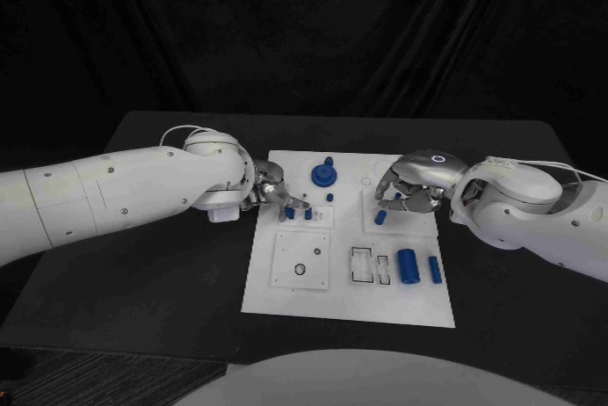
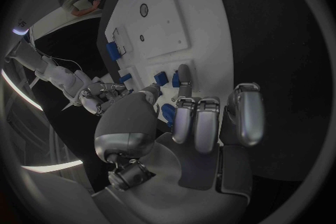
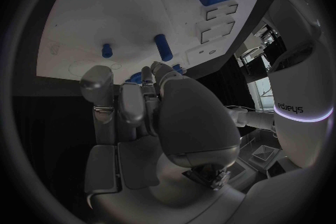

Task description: Assemble the parts on the task board

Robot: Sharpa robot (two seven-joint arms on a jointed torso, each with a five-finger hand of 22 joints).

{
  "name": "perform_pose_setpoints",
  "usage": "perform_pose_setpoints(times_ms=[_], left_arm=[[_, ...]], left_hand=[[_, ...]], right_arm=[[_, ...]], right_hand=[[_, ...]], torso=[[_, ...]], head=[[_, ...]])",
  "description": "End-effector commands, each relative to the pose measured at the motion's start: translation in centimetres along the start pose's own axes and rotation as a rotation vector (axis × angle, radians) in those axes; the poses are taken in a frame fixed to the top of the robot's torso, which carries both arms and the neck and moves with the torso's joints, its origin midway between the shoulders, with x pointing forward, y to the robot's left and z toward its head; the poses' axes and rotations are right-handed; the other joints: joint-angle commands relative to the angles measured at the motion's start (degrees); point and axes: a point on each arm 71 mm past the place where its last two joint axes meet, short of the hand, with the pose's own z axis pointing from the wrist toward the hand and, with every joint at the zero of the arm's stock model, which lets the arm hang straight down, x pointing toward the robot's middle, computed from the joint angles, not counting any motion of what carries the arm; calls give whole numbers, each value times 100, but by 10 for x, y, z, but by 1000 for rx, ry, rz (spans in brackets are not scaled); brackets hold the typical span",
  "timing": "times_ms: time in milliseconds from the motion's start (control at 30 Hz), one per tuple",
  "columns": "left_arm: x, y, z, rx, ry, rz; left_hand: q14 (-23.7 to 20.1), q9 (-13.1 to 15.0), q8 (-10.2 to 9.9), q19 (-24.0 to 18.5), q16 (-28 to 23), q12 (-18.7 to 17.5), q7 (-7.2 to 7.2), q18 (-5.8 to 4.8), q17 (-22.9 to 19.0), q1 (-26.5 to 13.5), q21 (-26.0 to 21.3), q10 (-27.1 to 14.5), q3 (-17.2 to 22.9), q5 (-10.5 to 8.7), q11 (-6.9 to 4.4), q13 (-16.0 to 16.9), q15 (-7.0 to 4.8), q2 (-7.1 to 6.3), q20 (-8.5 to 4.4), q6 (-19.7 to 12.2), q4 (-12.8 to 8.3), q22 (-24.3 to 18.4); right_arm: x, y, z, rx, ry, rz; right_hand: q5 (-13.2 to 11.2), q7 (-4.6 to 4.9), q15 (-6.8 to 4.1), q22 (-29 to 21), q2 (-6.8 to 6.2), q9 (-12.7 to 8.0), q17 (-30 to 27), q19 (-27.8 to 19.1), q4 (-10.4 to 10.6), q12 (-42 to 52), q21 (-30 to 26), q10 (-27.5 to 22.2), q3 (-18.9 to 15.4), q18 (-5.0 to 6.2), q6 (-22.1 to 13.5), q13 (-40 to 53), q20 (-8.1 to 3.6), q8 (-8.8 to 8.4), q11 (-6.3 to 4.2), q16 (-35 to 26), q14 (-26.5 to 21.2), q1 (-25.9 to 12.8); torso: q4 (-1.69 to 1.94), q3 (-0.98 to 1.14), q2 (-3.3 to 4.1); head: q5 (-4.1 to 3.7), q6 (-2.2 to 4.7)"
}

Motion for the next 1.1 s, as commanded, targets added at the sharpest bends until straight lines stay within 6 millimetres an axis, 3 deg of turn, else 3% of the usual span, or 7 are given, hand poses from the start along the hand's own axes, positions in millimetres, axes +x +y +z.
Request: perform_pose_setpoints(times_ms=[33, 333, 933, 1100], left_arm=[[0, 1, 1, 18, -17, -11], [-3, 2, -2, 59, -70, -39], [-1, 0, -2, 69, -44, -26], [0, 3, -2, 47, -25, -18]], left_hand=[[598, 37, 61, 2, 15, 20, -5, 50, 1509, 63, 15, 433, -58, -20, 6, 1352, 14, 73, 7, 48, 9, 1098], [598, 440, 356, 23, 15, 37, -41, 46, 1509, 338, 29, 448, -200, 26, -24, 1365, -10, 291, -14, -45, 81, 1104], [598, 546, 406, 36, 15, 62, -35, 42, 1509, 480, 44, 470, -231, 149, -24, 1383, -12, 426, -19, -162, 122, 1110], [598, 554, 406, 33, 15, 52, -38, 43, 1509, 592, 38, 461, -251, 424, -24, 1376, -12, 478, -20, -187, 111, 1108]], right_arm=[[1, -2, -1, 21, 5, 0], [1, -2, -1, 23, 5, 0], [2, -2, 0, 27, 9, 0], [2, -2, 0, 28, 10, 0]], right_hand=[[41, 20, 16, 545, 3, -12, -7, -38, -21, -31, -15, -35, 29, 95, 21, 283, -2, -40, 8, -22, 31, 53], [111, 21, 17, 543, 12, -21, -10, -36, -41, -35, -33, -38, 53, 96, 26, 277, -3, -45, 9, -26, 32, 72], [222, 22, 16, 539, 38, -34, -20, -35, -78, -43, -71, -44, 101, 100, 35, 268, -3, -51, 9, -38, 32, 105], [279, 25, 16, 539, 39, -40, -25, -33, -97, -46, -82, -47, 120, 101, 37, 265, -4, -55, 10, -44, 32, 118]], torso=[[-1, 1, -4], [-8, -4, -6], [-5, -8, 1], [-7, -6, -1]], head=[[2, -1], [10, -1], [3, -1], [-2, -1]])
